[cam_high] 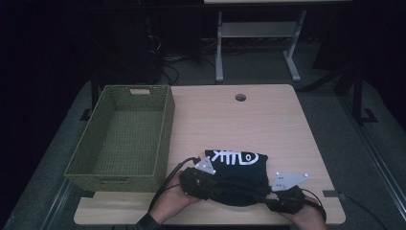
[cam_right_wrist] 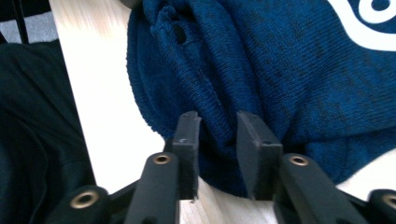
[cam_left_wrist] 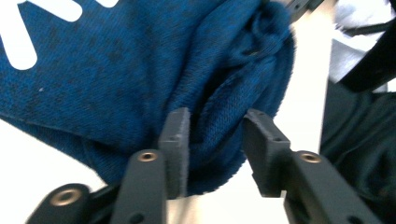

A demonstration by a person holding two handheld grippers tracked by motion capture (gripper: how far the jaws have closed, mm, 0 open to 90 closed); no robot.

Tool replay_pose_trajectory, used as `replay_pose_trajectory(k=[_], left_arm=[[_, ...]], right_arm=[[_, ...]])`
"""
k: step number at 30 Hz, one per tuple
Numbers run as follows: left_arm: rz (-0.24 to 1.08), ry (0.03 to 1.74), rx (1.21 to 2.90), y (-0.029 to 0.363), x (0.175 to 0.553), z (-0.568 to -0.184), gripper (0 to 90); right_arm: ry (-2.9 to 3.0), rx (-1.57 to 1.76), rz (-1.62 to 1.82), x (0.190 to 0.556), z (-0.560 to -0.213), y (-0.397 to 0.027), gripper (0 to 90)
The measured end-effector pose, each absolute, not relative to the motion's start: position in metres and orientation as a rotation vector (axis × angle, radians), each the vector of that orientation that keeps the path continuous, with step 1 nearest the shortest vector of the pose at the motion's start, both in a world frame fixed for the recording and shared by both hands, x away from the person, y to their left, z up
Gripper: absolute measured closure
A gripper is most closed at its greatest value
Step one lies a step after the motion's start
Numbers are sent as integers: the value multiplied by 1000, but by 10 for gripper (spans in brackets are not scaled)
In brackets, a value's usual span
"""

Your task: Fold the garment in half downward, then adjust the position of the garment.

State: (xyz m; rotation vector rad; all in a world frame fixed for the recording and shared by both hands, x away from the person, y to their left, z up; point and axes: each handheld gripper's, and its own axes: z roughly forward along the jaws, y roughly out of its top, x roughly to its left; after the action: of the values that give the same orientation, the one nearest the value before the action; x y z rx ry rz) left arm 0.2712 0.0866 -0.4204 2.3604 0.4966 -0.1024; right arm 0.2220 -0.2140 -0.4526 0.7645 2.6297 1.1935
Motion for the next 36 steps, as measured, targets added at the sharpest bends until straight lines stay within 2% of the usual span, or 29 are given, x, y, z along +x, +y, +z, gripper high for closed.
replay_pose_trajectory(k=[3,6,8,12,15,22,29,36], left_arm=[[-89,506,2318,95,272,-407,566],[-49,526,2293,103,276,-397,586],[-24,549,2269,105,281,-393,637],[9,596,2242,100,296,-391,812],[47,618,2258,91,310,-394,897],[109,662,2332,67,341,-417,899],[94,671,2396,46,359,-442,900],[105,633,2415,38,366,-443,900]], right_arm=[[2588,765,1210,221,-445,-221,673],[2539,795,1263,222,-436,-231,673],[2499,810,1307,224,-429,-236,686],[2491,809,1311,233,-426,-234,802],[2523,807,1299,243,-431,-225,869],[2629,761,1248,250,-446,-209,897],[2733,688,1207,242,-464,-189,900],[2737,647,1197,236,-465,-175,900]])
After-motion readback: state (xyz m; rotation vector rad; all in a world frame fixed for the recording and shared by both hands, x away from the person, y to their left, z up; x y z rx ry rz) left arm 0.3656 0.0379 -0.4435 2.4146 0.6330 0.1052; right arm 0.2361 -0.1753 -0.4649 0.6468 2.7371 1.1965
